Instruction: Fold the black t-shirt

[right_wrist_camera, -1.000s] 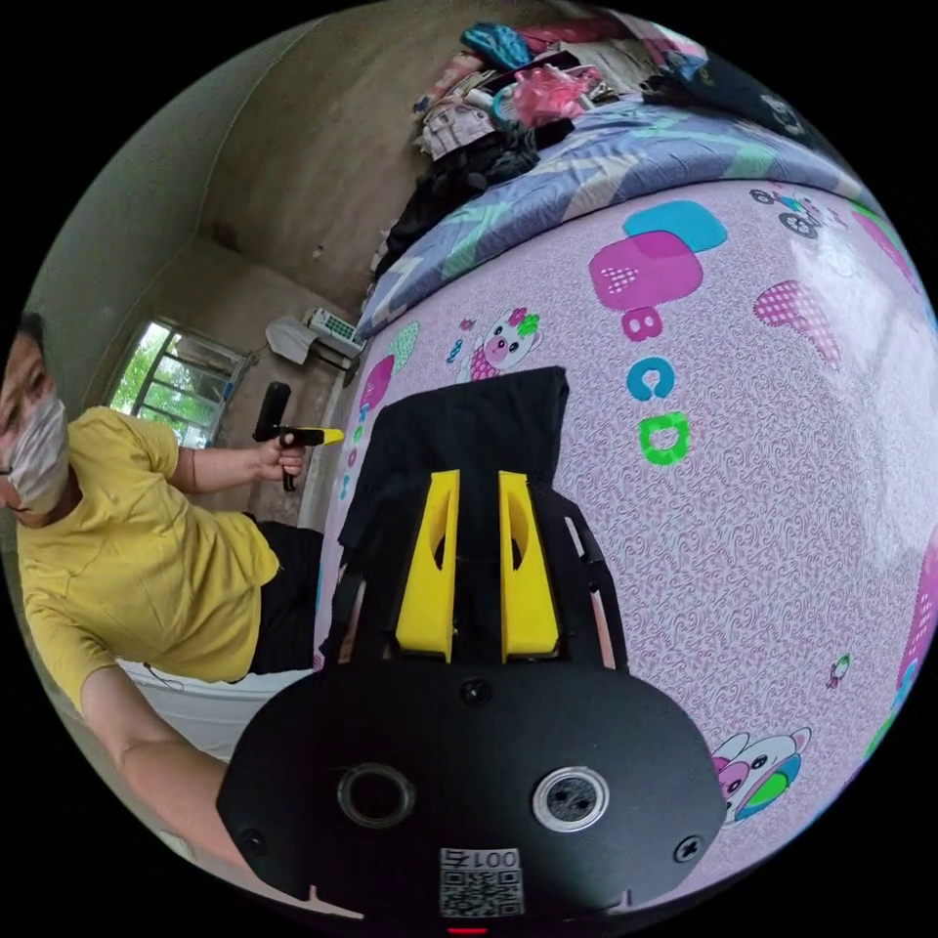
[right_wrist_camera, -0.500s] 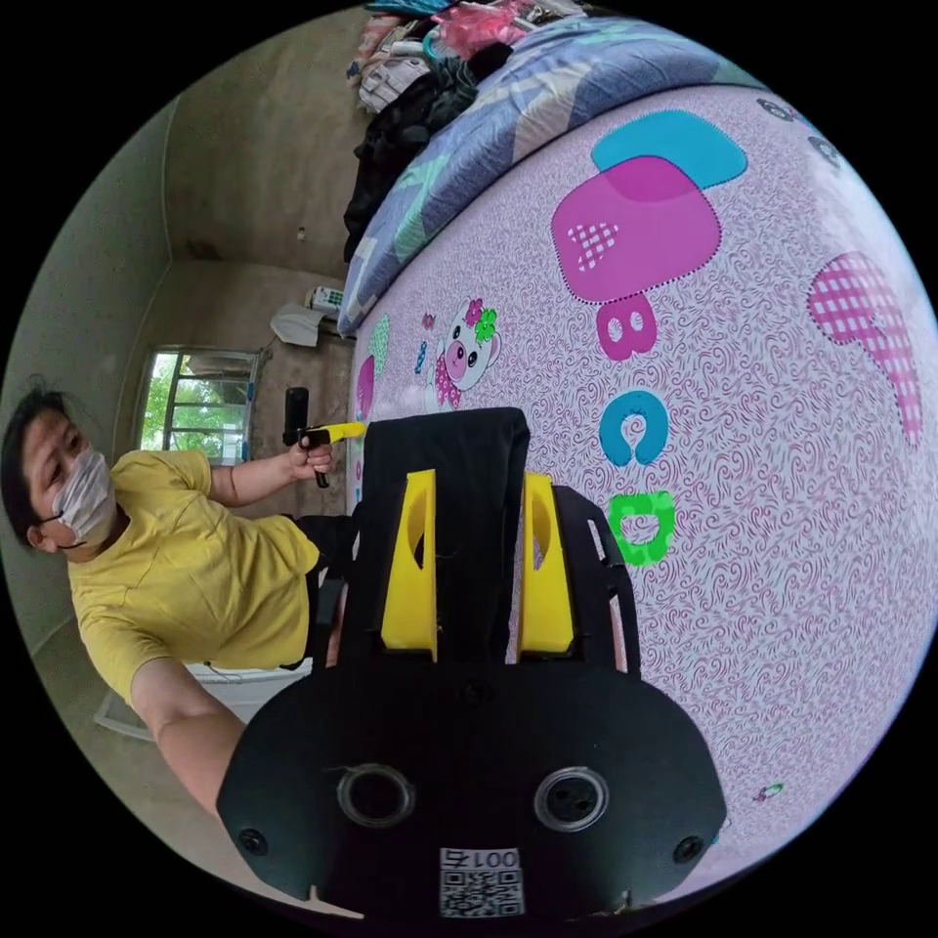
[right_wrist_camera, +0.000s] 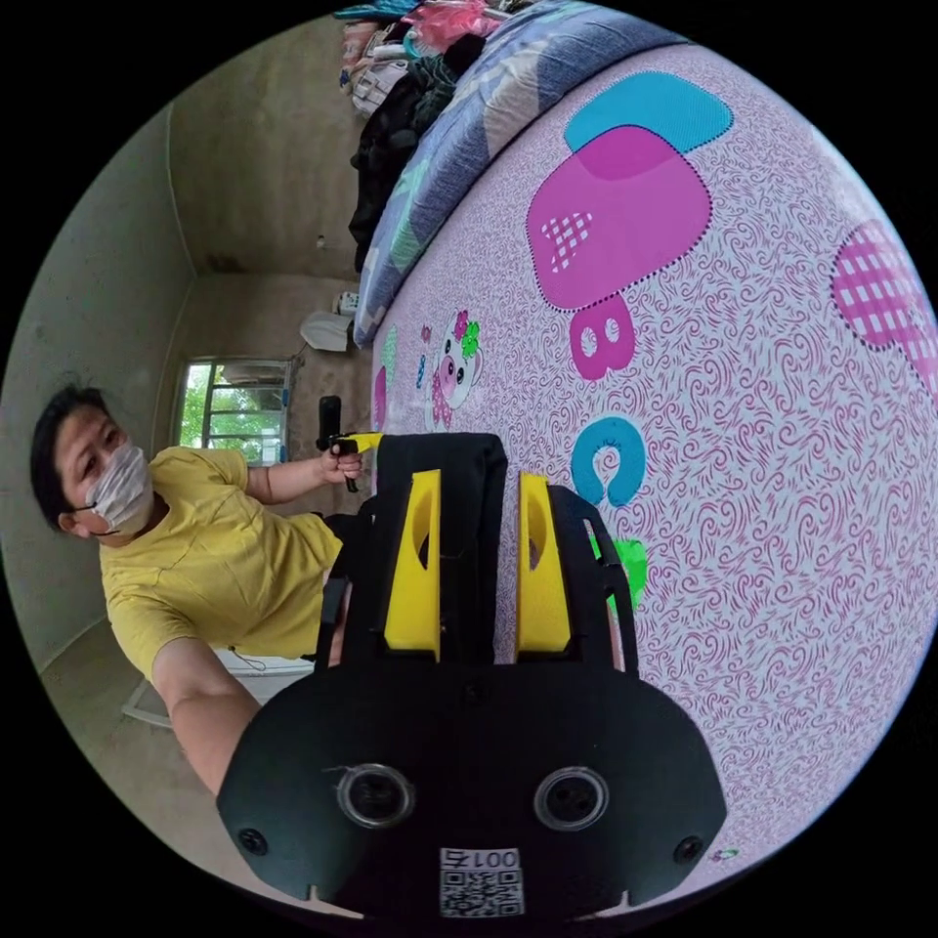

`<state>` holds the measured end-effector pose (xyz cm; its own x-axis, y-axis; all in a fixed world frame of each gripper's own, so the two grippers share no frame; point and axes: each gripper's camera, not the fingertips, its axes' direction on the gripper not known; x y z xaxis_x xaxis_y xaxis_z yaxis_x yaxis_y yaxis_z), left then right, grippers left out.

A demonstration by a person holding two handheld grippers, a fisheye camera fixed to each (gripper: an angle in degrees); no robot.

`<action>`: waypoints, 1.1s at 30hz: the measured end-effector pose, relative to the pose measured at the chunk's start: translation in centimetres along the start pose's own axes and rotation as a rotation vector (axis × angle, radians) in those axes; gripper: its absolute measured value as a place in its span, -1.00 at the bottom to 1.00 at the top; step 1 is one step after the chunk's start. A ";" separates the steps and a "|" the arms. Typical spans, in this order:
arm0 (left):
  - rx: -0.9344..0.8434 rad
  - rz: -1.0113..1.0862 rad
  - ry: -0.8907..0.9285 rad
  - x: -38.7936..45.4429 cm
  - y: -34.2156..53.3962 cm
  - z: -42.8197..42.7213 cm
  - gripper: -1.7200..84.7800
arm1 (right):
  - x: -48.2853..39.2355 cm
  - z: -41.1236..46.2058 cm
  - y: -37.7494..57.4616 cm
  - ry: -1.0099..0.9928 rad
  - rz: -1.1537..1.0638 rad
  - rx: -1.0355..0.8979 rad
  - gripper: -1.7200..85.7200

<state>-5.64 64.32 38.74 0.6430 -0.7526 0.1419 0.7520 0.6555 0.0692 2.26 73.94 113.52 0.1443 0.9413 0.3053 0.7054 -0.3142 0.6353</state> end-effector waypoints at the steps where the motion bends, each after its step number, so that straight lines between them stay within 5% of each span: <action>1: -0.011 0.014 0.012 0.0 -0.1 0.2 -0.87 | 0.2 0.1 -0.3 -0.021 -0.005 -0.007 -0.72; 11: -0.009 0.073 0.086 0.1 0.4 2.2 -0.83 | -0.5 4.6 -3.0 -0.136 -0.101 -0.154 -0.81; 23: 0.077 0.116 0.053 0.8 3.2 2.1 -0.99 | -4.0 1.9 1.3 0.036 -0.173 0.010 -0.91; 33: 0.144 0.410 -0.045 8.4 -0.5 0.9 -0.98 | -12.6 -2.5 2.0 0.207 -0.318 0.179 -0.92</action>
<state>-0.74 57.74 40.82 0.8748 -0.4271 0.2288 0.4061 0.9039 0.1343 0.13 61.16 112.74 -0.2302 0.9373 0.2618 0.8045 0.0320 0.5930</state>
